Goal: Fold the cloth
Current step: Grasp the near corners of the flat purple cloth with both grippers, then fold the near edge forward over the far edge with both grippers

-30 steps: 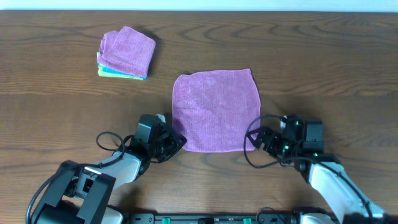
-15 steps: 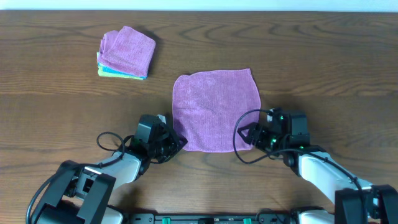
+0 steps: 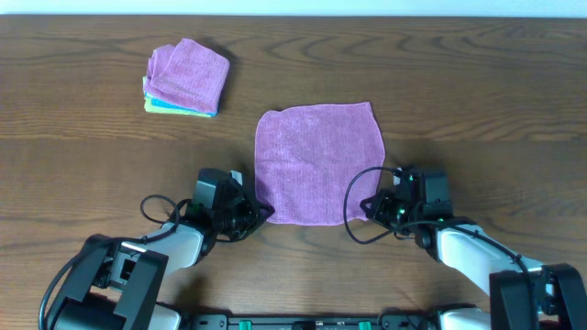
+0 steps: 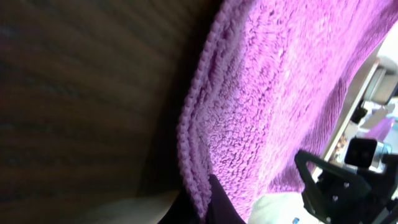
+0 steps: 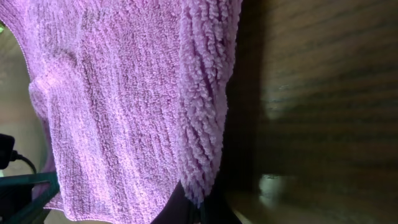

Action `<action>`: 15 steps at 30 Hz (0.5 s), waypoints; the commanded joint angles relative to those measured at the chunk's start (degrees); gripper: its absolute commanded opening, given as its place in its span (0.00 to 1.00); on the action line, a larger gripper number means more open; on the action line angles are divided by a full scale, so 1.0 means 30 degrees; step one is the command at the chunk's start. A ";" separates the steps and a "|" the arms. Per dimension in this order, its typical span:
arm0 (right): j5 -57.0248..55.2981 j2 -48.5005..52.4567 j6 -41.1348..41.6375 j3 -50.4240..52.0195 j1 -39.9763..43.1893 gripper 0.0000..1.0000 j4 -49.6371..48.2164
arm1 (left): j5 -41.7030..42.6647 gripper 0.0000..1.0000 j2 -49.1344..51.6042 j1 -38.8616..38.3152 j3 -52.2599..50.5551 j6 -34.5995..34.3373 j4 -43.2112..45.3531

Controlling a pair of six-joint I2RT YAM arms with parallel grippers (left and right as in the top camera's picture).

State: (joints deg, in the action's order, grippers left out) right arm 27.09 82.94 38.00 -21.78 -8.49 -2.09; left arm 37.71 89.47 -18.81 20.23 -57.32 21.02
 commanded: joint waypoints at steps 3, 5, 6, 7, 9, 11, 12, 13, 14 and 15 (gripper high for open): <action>0.0736 -0.0197 -0.0051 0.0619 -0.0204 0.01 0.0787 | 0.1406 0.06 -0.0211 0.0051 -0.0393 0.0991 -0.0284; 0.1013 -0.0889 -0.0189 0.0619 -0.0211 0.01 0.1457 | 0.1814 0.06 -0.0663 0.0051 -0.0393 0.1195 -0.0372; 0.0998 -0.1355 -0.0204 0.0619 -0.0255 0.01 0.2018 | 0.1902 0.06 -0.0954 0.0051 -0.0393 0.1224 -0.0590; 0.0969 -0.1851 -0.0270 0.0619 -0.0335 0.01 0.2659 | 0.2004 0.06 -0.1290 0.0051 -0.0393 0.1333 -0.1005; 0.0976 -0.2907 -0.0270 0.0619 -0.0532 0.01 0.3934 | 0.2106 0.06 -0.2055 0.0051 -0.0393 0.1770 -0.2324; 0.0758 -0.4408 -0.0313 0.0619 -0.0831 0.01 0.5428 | 0.2098 0.06 -0.3286 0.0051 -0.0393 0.2630 -0.4743; 0.0743 -0.4932 -0.0313 0.0619 -0.0911 0.01 0.5872 | 0.2106 0.06 -0.3832 0.0051 -0.0393 0.2863 -0.5661; 0.0707 -0.5559 -0.0313 0.0619 -0.0991 0.01 0.6346 | 0.2098 0.06 -0.4408 0.0051 -0.0393 0.3045 -0.6506; 0.0612 -0.6076 -0.0299 0.0619 -0.1049 0.01 0.6761 | 0.2106 0.06 -0.4932 0.0051 -0.0393 0.3053 -0.7118; 0.0590 -0.6674 -0.0248 0.0619 -0.1093 0.01 0.7213 | 0.2098 0.06 -0.5486 0.0051 -0.0393 0.3075 -0.7664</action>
State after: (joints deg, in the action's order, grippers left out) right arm 29.15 66.83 37.71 -20.16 -10.92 17.78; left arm 43.27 76.58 -18.81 19.00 -51.00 0.14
